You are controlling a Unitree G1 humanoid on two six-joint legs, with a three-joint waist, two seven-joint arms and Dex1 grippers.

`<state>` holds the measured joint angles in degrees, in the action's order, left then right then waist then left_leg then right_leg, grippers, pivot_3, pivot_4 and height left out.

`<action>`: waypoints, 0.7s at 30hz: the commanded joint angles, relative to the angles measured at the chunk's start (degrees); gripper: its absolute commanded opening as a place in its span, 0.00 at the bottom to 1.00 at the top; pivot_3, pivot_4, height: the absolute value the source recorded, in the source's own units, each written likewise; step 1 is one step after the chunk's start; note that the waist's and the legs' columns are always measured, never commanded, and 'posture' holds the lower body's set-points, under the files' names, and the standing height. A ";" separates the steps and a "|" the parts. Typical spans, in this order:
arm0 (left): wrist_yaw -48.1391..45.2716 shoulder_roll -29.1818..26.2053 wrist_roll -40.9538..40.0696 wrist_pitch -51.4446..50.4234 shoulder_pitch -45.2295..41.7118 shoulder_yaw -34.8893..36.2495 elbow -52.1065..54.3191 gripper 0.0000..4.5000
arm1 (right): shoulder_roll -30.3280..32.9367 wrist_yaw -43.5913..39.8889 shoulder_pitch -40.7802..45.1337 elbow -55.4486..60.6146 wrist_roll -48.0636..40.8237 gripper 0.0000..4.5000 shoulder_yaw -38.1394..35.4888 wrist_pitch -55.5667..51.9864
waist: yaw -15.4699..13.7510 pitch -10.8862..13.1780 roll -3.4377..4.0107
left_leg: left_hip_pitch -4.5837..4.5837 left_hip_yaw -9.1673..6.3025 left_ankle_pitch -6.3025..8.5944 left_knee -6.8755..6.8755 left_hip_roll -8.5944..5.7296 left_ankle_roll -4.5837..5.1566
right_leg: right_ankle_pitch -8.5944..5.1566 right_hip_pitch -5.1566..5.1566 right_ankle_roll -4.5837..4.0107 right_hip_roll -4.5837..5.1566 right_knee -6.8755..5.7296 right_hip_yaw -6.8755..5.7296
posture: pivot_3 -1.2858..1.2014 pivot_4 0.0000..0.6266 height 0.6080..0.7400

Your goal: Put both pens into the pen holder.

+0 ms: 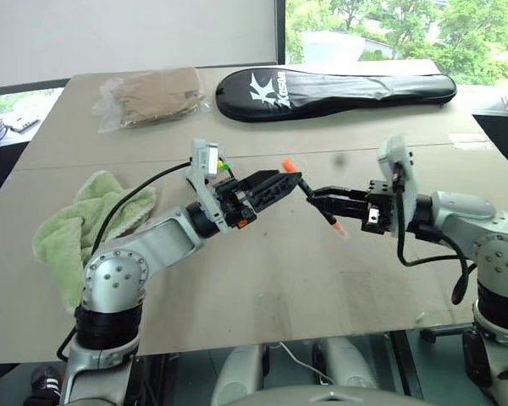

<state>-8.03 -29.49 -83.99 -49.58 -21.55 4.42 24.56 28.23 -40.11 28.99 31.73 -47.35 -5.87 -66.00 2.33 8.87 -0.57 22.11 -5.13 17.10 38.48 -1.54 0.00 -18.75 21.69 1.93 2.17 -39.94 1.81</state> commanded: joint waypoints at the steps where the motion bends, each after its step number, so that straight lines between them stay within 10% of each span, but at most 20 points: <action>1: -1.75 0.05 -1.30 -0.91 -0.64 -0.04 1.04 0.62 | 0.84 1.57 -0.56 2.29 -0.02 0.00 1.76 1.66 | 0.08 0.00 0.00 | 0.00 0.00 0.00 -0.01 0.00 0.00 | 0.00 0.00 0.00 0.00 0.00 0.01 | 0.52 0.24 1.00; 9: -2.28 -0.38 -0.14 -0.36 -0.43 1.12 2.51 0.00 | 0.49 0.37 -1.38 1.35 -0.70 0.10 3.43 6.47 | 0.01 0.00 0.00 | 0.00 -0.01 0.00 0.01 0.01 0.00 | 0.00 0.00 0.00 0.00 0.01 0.00 | 0.52 0.24 1.00; 17: -6.32 -9.58 12.29 6.84 -7.88 9.45 9.51 0.00 | 12.30 -5.40 -2.59 1.98 5.79 0.89 1.27 15.90 | -0.20 0.03 -0.01 | 0.04 -0.01 0.00 0.00 0.00 0.00 | 0.00 0.00 0.00 0.00 0.06 -0.03 | 0.52 0.24 1.00; 21: -11.59 -17.82 26.56 12.26 -8.97 9.57 13.79 0.00 | 17.05 -8.35 -5.50 2.38 6.90 0.89 0.43 19.89 | -0.25 0.04 -0.03 | 0.06 0.01 0.00 -0.06 0.01 0.01 | 0.00 -0.01 0.01 0.01 0.13 -0.03 | 0.52 0.24 1.00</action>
<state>-16.41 -44.86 -65.43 -41.51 -30.32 14.07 34.43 45.03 -46.98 23.53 32.13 -40.43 -3.43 -48.94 2.08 8.91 -0.60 22.15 -5.11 17.11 38.41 -1.53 0.00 -18.76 21.68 1.94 2.16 -39.81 1.79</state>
